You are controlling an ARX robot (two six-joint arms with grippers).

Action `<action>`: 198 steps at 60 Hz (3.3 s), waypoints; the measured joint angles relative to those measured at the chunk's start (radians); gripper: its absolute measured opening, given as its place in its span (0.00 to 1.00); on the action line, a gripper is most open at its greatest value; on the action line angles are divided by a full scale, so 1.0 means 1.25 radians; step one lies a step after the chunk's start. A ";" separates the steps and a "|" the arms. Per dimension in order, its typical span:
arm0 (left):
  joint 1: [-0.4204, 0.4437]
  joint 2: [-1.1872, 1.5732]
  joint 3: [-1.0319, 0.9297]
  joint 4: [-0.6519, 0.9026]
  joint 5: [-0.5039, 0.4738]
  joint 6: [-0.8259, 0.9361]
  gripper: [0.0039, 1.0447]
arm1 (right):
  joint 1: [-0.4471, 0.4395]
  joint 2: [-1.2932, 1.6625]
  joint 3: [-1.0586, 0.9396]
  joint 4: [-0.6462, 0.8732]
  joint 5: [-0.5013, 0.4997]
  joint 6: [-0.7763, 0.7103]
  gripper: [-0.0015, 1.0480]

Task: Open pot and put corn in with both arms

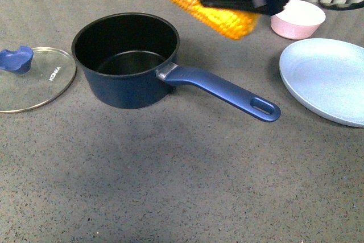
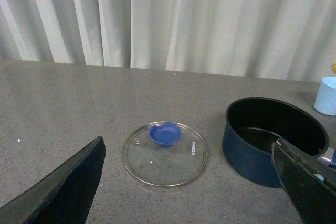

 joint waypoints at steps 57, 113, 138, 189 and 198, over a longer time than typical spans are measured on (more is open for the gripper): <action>0.000 0.000 0.000 0.000 0.000 0.000 0.92 | 0.168 0.268 0.279 -0.007 0.145 0.068 0.46; 0.000 0.000 0.000 0.000 0.000 0.000 0.92 | -0.175 -0.145 -0.240 0.496 0.134 0.407 0.91; 0.000 0.000 0.000 0.000 0.000 0.000 0.92 | -0.219 -0.412 -0.619 0.700 0.555 0.426 0.21; 0.000 0.000 0.000 0.000 0.000 0.000 0.92 | -0.264 -0.799 -0.897 0.609 0.513 0.429 0.02; 0.000 0.000 0.000 0.000 0.000 0.000 0.92 | -0.264 -0.862 -0.907 0.552 0.513 0.429 0.02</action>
